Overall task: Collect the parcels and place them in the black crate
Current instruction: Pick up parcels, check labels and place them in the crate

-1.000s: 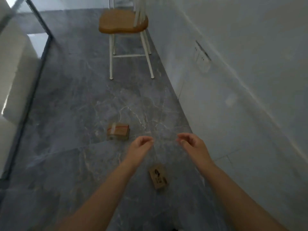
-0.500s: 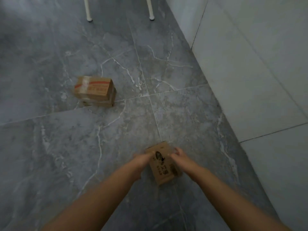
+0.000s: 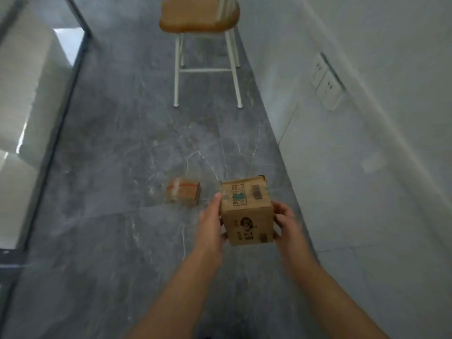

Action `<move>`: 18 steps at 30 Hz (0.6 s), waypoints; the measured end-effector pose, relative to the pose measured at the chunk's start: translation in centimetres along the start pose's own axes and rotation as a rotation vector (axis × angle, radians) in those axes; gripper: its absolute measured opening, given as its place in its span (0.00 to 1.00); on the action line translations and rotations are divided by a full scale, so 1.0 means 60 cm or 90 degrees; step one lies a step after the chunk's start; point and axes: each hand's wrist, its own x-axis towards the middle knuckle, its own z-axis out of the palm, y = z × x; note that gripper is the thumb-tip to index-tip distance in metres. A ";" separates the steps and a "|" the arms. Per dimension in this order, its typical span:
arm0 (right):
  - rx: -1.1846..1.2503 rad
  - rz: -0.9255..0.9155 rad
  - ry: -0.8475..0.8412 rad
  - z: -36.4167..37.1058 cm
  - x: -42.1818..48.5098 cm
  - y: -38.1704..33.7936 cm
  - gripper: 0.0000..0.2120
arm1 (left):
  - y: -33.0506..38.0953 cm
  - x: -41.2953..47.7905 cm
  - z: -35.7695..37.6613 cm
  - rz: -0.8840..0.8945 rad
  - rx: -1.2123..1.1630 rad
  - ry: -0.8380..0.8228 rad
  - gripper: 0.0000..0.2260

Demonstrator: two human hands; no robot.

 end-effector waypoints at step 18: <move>0.182 -0.327 -0.132 0.135 -0.350 -0.793 0.16 | 0.590 -0.582 0.141 0.440 0.083 -0.250 0.63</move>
